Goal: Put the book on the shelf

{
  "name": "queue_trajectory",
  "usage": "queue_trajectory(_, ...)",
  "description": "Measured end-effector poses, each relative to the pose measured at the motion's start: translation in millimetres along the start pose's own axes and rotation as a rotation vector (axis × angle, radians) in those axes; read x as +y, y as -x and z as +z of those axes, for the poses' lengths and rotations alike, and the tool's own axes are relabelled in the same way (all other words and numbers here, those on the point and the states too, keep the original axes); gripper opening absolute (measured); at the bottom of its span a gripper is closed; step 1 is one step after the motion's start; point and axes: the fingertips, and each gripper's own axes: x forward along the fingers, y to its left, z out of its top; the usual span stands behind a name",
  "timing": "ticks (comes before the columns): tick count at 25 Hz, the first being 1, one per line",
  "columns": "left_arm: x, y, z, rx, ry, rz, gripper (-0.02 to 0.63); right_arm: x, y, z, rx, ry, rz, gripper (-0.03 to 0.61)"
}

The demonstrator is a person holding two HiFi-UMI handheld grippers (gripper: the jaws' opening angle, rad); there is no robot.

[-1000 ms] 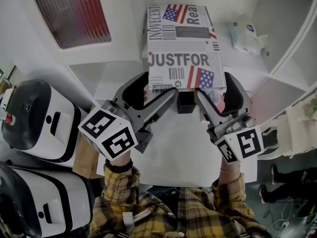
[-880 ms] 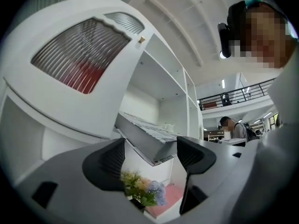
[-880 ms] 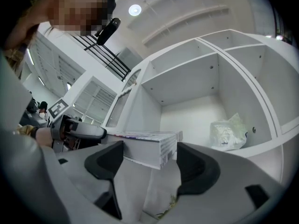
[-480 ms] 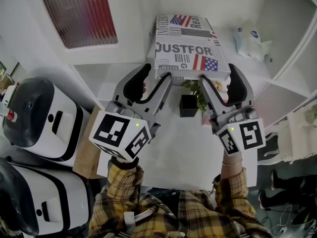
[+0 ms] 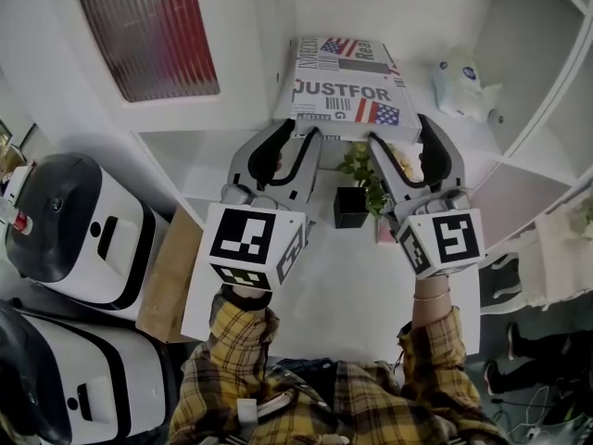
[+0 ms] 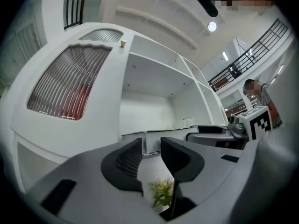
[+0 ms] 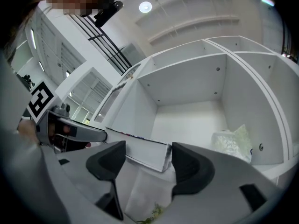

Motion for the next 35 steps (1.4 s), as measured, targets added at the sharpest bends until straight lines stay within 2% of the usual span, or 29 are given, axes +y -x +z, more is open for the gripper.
queue_trajectory(9,6,-9,-7,-0.008,0.014,0.003,0.140,-3,-4,-8,0.025,0.024,-0.054,0.316)
queue_trajectory(19,6,-10,-8,-0.008,0.014,-0.008,0.140,-3,-3,-10,0.055,0.004,-0.034,0.310)
queue_trajectory(24,6,0,-8,-0.002,0.026,-0.021,0.141,-2,13,-5,0.030,-0.026,-0.026,0.311)
queue_trajectory(26,2,6,-6,-0.005,0.028,-0.041,0.143,1,21,3,0.000,-0.037,-0.010,0.311)
queue_trajectory(31,-17,22,-1,-0.012,0.069,-0.133,0.198,14,50,23,-0.073,-0.103,0.043,0.310)
queue_trajectory(35,-35,42,2,-0.025,0.076,-0.191,0.216,39,69,28,-0.066,-0.153,0.125,0.310)
